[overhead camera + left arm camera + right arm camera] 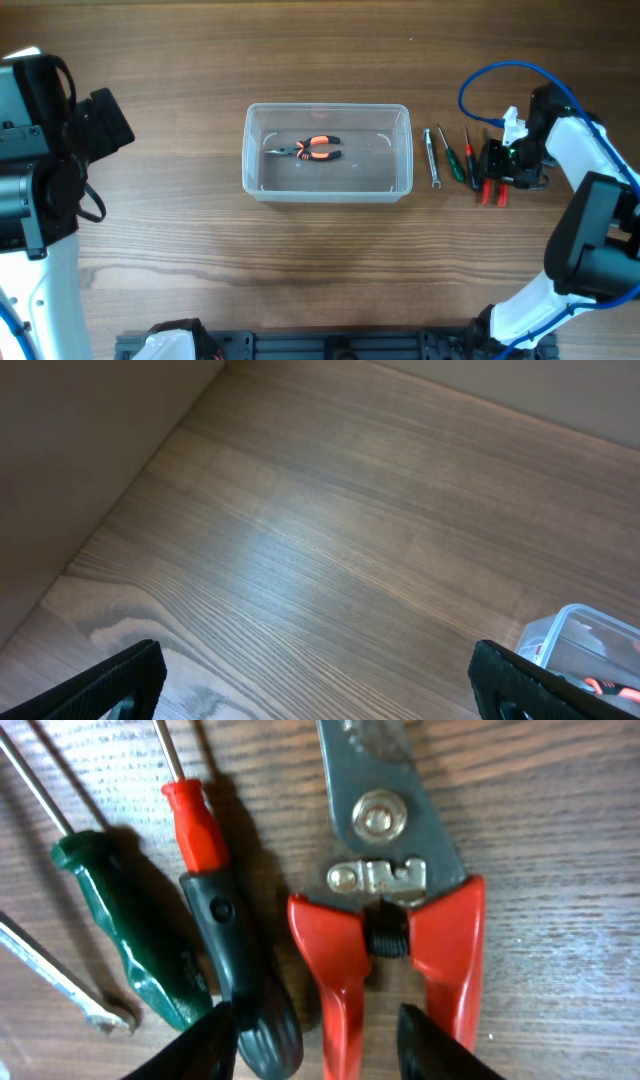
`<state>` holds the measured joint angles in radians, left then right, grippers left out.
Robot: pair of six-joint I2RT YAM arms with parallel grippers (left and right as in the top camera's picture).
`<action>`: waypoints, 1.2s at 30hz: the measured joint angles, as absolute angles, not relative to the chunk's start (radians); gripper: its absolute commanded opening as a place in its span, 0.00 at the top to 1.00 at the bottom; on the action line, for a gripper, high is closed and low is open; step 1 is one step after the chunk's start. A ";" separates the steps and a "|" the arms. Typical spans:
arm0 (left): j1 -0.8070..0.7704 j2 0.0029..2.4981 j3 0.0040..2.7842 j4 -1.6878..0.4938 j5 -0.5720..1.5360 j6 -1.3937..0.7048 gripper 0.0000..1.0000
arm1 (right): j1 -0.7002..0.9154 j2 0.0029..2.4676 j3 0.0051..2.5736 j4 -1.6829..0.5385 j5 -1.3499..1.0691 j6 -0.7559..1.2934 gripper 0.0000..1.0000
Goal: Pack container
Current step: 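Lower the right gripper onto the red-handled snips and grasp them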
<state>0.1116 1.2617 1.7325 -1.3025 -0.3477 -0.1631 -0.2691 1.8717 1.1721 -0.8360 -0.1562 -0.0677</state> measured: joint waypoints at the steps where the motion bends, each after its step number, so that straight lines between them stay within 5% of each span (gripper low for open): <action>1: 0.112 1.262 1.732 -1.303 -0.348 -0.163 0.00 | -0.269 1.863 1.160 -0.815 -0.154 -0.052 0.55; 27: 0.112 1.262 1.732 -1.303 -0.348 -0.163 0.00 | -0.266 1.834 1.121 -0.811 -0.141 0.333 0.59; 36: 0.112 1.262 1.732 -1.303 -0.348 -0.163 0.00 | -0.267 1.837 1.093 -0.832 -0.043 0.495 0.53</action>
